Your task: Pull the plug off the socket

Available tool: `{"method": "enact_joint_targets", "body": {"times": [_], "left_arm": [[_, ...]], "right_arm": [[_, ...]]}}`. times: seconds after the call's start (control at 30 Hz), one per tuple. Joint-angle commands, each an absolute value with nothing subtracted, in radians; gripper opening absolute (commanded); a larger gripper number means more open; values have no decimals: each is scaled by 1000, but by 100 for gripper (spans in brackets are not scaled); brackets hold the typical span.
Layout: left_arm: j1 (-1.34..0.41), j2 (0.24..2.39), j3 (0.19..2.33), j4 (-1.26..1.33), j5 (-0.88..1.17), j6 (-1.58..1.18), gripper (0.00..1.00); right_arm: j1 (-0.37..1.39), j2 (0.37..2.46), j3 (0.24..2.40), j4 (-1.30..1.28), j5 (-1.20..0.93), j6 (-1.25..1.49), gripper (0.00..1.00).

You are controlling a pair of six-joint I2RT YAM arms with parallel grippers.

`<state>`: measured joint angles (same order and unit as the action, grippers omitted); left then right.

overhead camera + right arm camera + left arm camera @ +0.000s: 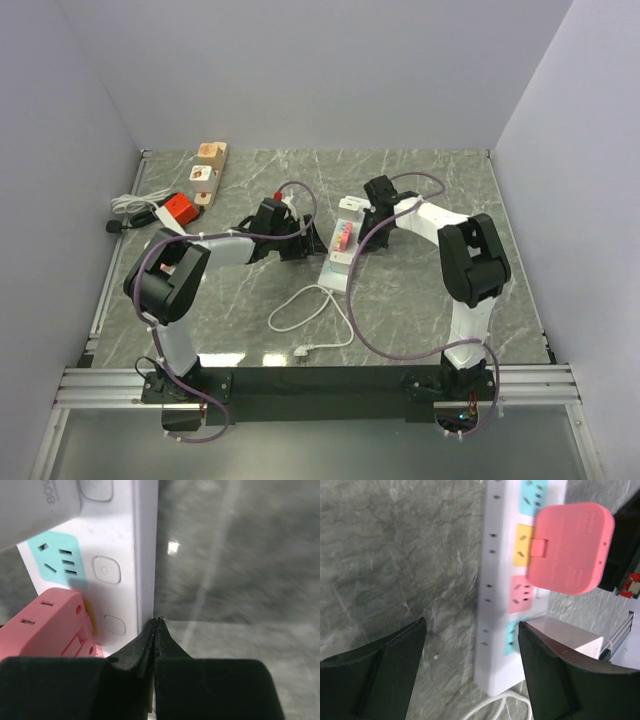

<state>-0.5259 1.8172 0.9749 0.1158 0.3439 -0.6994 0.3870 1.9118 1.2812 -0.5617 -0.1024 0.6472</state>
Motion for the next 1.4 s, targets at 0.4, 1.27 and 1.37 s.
{"method": "enact_joint_targets", "body": {"times": [0.4, 1.27, 1.37], "left_arm": [[-503, 1839, 1017, 118, 316, -673, 79], [-445, 1560, 807, 181, 233, -778, 77], [-446, 1621, 853, 204, 258, -773, 76]], "right_arm": [[411, 1979, 1583, -659, -182, 506, 42], [617, 2057, 1824, -804, 58, 356, 60], [621, 2063, 1807, -792, 41, 360, 56]]}}
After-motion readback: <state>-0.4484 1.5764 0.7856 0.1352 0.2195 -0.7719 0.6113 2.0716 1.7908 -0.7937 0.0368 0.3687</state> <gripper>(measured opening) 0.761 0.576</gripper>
